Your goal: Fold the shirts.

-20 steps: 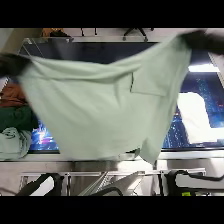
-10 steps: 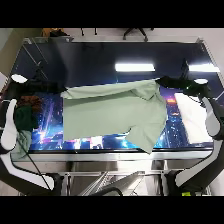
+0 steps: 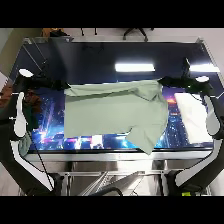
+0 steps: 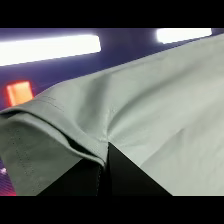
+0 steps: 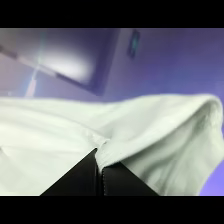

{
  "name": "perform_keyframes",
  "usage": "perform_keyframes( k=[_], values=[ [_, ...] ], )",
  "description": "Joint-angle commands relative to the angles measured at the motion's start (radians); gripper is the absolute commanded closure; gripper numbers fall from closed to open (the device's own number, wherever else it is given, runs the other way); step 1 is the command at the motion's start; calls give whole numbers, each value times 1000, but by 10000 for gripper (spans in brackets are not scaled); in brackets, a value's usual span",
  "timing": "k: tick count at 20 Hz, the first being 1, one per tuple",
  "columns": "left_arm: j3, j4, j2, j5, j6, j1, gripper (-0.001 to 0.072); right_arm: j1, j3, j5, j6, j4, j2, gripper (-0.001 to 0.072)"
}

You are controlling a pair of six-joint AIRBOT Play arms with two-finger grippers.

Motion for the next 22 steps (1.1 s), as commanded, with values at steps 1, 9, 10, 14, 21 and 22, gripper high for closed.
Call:
perform_keyframes(
  k=[1,9,10,14,21,22],
  values=[
    [20,153,-12,-10,-20,-39,695,7,-18,39,66,-180,8,690],
    [21,351,-12,-3,-30,-100,695,46,-34,-26,121,-339,7,689],
    [20,351,-12,6,-31,-105,695,51,-34,-36,121,-343,7,690],
    [21,343,-12,26,-31,-111,694,64,-34,-42,121,-346,7,688],
    [24,325,0,-73,-91,-93,108,68,-33,-33,132,-356,51,385],
    [40,325,9,-125,-113,-78,108,59,-33,-15,178,-381,89,385]
  ],
)
